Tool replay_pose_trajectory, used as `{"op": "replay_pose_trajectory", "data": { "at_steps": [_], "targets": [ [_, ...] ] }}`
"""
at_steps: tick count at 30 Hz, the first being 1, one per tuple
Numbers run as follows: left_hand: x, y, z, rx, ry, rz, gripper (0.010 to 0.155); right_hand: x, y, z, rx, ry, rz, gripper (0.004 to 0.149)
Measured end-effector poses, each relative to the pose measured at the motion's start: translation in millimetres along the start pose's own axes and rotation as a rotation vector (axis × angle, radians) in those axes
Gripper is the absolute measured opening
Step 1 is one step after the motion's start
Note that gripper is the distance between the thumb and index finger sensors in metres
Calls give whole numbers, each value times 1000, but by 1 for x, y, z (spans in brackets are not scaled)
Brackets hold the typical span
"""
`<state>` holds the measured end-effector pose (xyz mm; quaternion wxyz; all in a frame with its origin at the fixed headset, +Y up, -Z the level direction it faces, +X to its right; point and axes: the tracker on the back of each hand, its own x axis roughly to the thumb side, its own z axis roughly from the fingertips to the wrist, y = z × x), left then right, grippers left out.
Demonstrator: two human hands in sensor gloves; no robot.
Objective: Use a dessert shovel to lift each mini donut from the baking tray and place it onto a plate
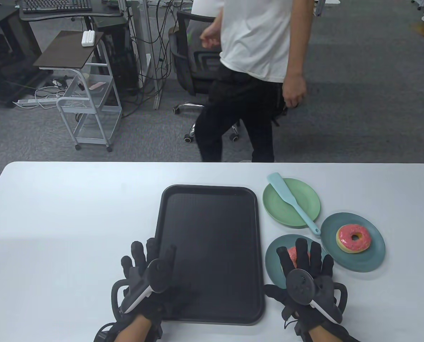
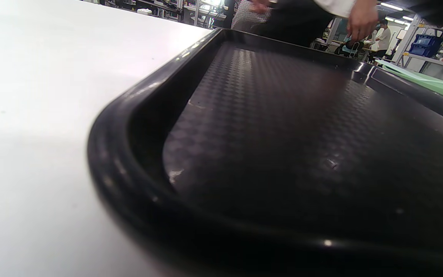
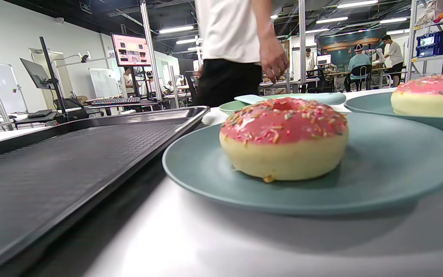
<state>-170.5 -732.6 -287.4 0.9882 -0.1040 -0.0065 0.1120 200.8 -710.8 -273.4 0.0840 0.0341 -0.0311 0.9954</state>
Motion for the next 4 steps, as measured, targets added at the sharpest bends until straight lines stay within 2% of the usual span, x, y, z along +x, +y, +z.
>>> {"op": "replay_pose_trajectory", "data": {
  "at_steps": [4],
  "targets": [
    [0,-1,-1,-7,3,-7,98,-1,0,0,9,4,-6,104]
  ]
}}
